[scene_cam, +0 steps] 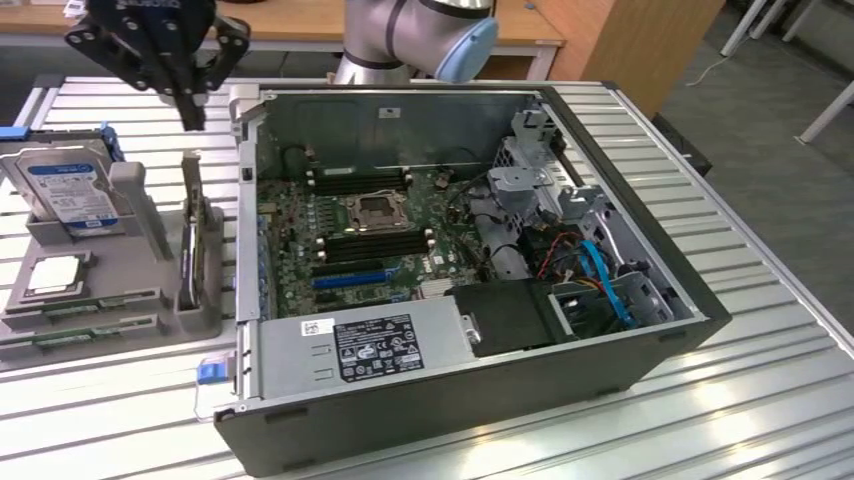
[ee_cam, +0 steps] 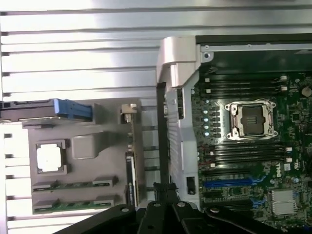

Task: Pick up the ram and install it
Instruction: 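Reach for the ram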

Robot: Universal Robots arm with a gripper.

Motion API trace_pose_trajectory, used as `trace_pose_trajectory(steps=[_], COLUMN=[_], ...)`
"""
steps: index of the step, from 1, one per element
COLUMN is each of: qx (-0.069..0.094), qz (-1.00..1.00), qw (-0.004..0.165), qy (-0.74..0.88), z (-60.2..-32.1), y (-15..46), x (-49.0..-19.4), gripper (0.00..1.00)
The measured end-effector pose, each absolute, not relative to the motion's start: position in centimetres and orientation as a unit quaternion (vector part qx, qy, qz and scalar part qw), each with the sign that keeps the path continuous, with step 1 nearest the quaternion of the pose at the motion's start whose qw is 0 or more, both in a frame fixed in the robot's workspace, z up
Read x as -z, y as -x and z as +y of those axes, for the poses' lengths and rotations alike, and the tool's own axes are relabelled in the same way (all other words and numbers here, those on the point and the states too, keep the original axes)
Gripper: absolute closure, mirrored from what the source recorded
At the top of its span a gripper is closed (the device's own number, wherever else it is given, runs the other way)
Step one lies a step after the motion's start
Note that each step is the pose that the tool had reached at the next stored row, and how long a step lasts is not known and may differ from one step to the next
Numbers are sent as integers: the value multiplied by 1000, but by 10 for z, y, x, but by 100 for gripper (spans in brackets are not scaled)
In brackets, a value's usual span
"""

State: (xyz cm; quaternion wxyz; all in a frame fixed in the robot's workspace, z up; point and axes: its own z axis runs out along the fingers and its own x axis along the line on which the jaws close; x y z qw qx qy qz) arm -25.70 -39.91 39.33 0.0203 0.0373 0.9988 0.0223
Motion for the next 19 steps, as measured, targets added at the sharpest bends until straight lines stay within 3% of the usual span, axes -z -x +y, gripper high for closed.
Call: trace_pose_trajectory(steps=[19], qx=[-23], qz=[999], qw=[26], qy=[-37], z=[-401], y=[343], x=[-393], gripper=[89])
